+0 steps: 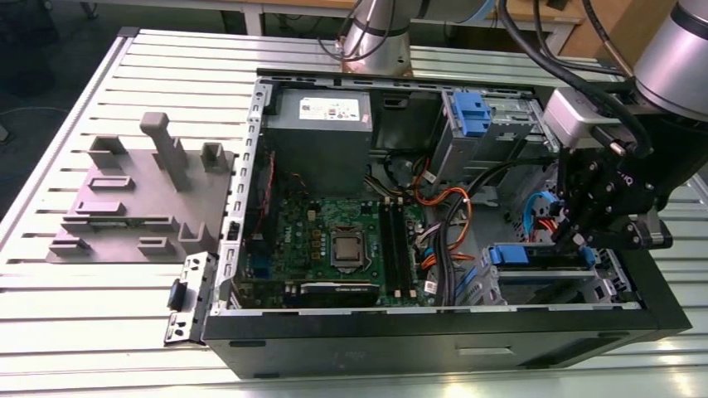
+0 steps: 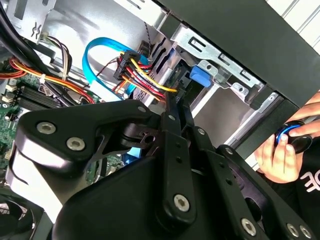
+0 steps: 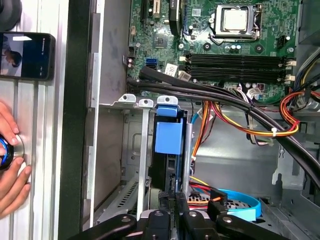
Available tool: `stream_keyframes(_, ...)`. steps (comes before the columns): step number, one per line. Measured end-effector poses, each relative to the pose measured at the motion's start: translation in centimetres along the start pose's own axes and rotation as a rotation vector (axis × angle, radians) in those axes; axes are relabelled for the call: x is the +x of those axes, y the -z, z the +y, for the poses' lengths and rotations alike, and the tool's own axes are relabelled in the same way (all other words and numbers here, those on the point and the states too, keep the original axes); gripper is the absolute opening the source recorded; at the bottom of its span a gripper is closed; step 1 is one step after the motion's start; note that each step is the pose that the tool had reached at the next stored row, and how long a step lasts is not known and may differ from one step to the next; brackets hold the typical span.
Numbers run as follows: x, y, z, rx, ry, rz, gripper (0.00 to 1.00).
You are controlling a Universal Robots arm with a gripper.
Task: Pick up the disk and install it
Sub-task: 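Insert the first disk wire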
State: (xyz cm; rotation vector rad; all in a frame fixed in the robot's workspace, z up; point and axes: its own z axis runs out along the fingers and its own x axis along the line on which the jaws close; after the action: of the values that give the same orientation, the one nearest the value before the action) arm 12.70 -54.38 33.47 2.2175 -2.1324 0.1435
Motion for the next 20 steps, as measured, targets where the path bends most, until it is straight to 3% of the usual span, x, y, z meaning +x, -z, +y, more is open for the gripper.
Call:
stream_keyframes(5, -0.02, 0.02, -0.02, -0.0024, -0.021, 0.0007, 0.16)
stream_keyframes(20, -0.07, -0.25, -0.04, -0.0044, -0.039, 0.0013, 0.16)
